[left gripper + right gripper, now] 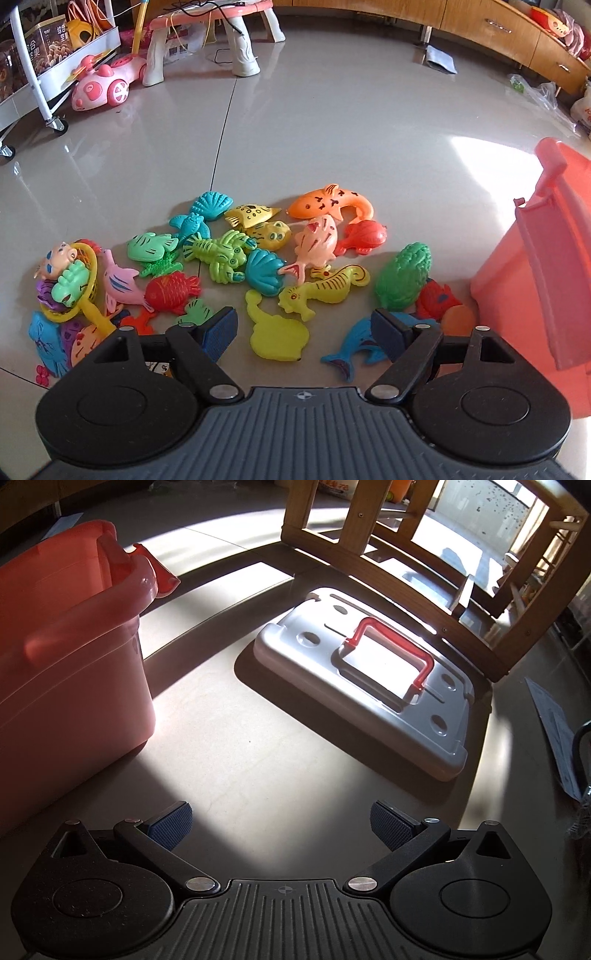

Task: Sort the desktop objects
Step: 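Close the left gripper on the yellow flat stingray-shaped toy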

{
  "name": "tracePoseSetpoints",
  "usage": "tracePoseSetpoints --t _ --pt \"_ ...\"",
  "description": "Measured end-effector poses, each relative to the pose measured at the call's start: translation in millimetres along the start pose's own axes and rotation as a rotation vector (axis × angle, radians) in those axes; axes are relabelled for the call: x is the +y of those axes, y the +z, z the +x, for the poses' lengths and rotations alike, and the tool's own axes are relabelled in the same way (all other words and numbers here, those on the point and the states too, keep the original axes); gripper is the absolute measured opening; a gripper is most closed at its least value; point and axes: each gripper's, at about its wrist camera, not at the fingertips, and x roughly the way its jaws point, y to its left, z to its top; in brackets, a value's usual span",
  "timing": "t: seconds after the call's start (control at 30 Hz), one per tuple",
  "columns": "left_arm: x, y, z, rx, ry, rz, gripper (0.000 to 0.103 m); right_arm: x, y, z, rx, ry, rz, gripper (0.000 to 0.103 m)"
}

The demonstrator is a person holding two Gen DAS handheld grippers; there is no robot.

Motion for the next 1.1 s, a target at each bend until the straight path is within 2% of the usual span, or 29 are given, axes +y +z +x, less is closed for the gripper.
tracePoseSetpoints --t 0.07,0.13,0.33,0.47,0.53,0.57,0.77,0.93,1.1 --pt "1 1 10 0.022 -0.001 -0.018 0.077 1 2 2 0.001 0.0 -0.001 0.102" --pt "1 1 20 0.05 -0.003 -0.047 0.066 0 5 4 -0.001 -0.002 0.009 0.102" --pt "-4 -5 43 0.11 0.01 -0.063 0.059 0 7 10 0.011 -0.006 0.024 0.102" --pt "-27 -5 49 0.093 0.031 -0.058 0.056 0 7 14 0.016 -0.013 0.024 0.102" --pt "-30 -4 47 0.093 0.05 -0.069 0.045 -1 7 17 0.023 -0.017 0.031 0.102" --pt "-31 -3 45 0.093 0.06 -0.075 0.043 0 6 18 0.028 -0.018 0.032 0.102" --pt "-22 -10 41 0.091 0.038 -0.062 0.043 4 6 20 0.039 -0.01 0.031 0.102" --pt "-5 -13 35 0.103 0.014 -0.105 0.042 6 7 18 0.038 0.0 0.03 0.102" --pt "5 -14 17 0.094 0.007 -0.087 0.042 4 10 13 0.039 0.014 0.036 0.102"
